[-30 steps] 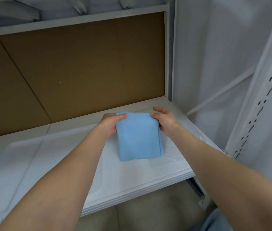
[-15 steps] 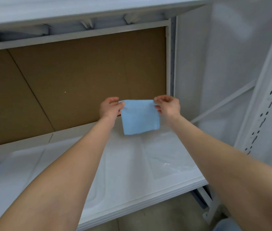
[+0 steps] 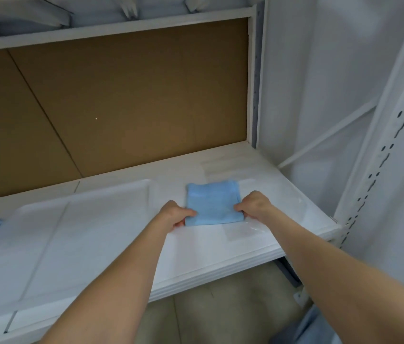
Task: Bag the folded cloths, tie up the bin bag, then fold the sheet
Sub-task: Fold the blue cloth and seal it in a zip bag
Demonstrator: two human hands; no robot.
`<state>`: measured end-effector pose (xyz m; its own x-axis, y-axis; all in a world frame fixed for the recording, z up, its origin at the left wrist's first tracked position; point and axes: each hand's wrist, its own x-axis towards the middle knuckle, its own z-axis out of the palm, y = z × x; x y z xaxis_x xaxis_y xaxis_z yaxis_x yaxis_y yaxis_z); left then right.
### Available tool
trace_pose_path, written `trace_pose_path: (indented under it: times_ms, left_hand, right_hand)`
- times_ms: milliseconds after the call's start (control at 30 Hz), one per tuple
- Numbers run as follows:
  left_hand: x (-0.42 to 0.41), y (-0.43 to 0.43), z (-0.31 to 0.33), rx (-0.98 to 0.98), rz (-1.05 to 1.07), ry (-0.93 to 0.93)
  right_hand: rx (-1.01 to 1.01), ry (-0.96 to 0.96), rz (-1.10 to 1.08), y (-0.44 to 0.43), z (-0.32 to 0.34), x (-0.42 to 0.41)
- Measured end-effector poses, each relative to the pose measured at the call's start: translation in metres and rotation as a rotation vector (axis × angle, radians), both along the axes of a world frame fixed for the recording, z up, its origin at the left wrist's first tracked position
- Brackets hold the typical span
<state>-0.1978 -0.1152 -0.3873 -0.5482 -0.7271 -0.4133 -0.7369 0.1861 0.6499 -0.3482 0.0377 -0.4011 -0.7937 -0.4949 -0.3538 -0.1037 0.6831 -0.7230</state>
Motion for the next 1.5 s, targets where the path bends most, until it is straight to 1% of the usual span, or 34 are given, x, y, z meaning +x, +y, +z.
trace_pose_path:
  times_ms: [67,167,267,300,367,500,600,700,767,900,967,1033,1100,1167,1233,1333,1400,1500]
  left_hand:
    - [-0.003,0.001,-0.002,-0.056,0.011,0.004]
    - [-0.009,0.0,-0.009,-0.118,0.018,0.088]
    - [-0.011,0.001,-0.015,-0.096,0.04,0.191]
    - [-0.011,0.001,-0.016,-0.081,0.045,0.197]
    - [-0.01,0.001,-0.016,-0.072,0.034,0.164]
    - [-0.008,0.0,-0.014,-0.096,0.006,0.092]
    - [-0.009,-0.001,-0.014,-0.065,-0.005,0.096]
    - [-0.009,-0.001,-0.015,-0.024,-0.014,0.077]
    - [-0.01,-0.002,-0.014,-0.032,-0.032,0.04]
    - [-0.013,-0.006,-0.01,-0.116,-0.102,-0.075]
    - [-0.014,-0.005,-0.007,-0.167,-0.132,-0.114]
    - [-0.014,-0.005,-0.006,-0.268,-0.137,-0.11]
    - [-0.015,-0.007,-0.007,-0.401,-0.15,-0.059]
    - [-0.017,-0.008,-0.011,-0.486,-0.203,0.036]
    - [-0.019,-0.007,-0.016,-0.5,-0.341,0.085]
    - [-0.018,-0.001,-0.019,-0.432,-0.543,-0.015]
    - [-0.017,0.0,-0.02,-0.397,-0.572,-0.061]
    - [-0.015,-0.001,-0.017,-0.318,-0.573,-0.057]
  right_hand:
    - [-0.008,0.041,-0.022,-0.001,0.0,-0.001]
    - [-0.012,0.079,-0.009,-0.005,0.001,0.0]
    - [-0.002,0.119,0.008,-0.009,0.001,0.003]
    - [0.003,0.138,0.002,-0.01,0.0,0.004]
    - [0.038,0.152,-0.013,-0.011,-0.002,0.005]
    - [0.108,0.096,-0.005,-0.011,-0.004,0.007]
    - [0.119,0.111,-0.005,-0.011,-0.003,0.005]
    - [0.187,0.139,0.036,-0.01,-0.002,0.006]
    - [0.231,0.147,0.063,-0.01,0.0,0.006]
    - [0.276,0.159,0.097,-0.01,0.003,0.004]
    - [0.286,0.194,0.079,-0.009,0.003,0.002]
    - [0.269,0.247,0.046,-0.008,0.003,-0.001]
    - [0.245,0.269,0.03,-0.008,0.003,-0.003]
    - [0.225,0.254,0.046,-0.008,0.001,-0.006]
    - [0.222,0.239,0.066,-0.008,0.0,-0.007]
    - [0.23,0.214,0.073,-0.009,0.001,-0.006]
    - [0.225,0.154,0.086,-0.01,0.003,-0.004]
    - [0.168,0.033,0.08,-0.01,0.002,-0.004]
